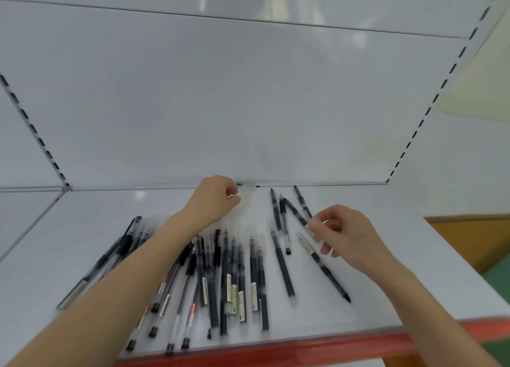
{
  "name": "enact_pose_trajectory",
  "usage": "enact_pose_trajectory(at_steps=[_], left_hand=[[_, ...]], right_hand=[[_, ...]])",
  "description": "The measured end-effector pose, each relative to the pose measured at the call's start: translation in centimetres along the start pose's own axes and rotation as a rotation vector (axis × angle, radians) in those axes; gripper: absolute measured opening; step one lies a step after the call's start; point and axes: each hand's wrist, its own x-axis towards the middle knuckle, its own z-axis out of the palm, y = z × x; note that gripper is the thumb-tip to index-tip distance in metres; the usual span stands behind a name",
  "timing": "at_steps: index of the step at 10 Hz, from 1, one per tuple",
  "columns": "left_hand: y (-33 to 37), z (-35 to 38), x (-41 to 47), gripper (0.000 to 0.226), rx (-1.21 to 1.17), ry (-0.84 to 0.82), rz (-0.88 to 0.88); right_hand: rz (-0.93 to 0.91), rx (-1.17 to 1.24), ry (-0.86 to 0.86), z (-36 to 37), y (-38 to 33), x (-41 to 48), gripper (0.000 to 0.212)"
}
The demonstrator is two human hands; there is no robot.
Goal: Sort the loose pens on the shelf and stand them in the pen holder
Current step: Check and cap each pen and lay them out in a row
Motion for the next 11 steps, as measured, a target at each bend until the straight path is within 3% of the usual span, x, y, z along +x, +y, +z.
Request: enact_pose_trajectory(at_steps=[4, 6, 9, 11], left_hand=[[3.5, 3.5, 2.1, 0.03, 0.104, -0.002, 0.157], [4.6, 4.5, 2.6, 0.027, 0.184, -0.143, 0.094], [4.2, 4.3, 3.0, 0.047, 0.157, -0.215, 0.008], [4.7, 4.1, 3.0, 0.042, 0.136, -0.233, -0.071]], right_hand=[[0.051, 0.112, 0.057, -0.7, 1.9, -0.5, 0.007], [0.071, 0.12, 0.078, -1.1, 2.5, -0.9, 0.008], [0.073, 0.108, 0.074, -0.9, 2.8, -1.2, 0.008], [0.062, 0.172, 0.063, -0.5, 2.2, -1.0, 0.005]])
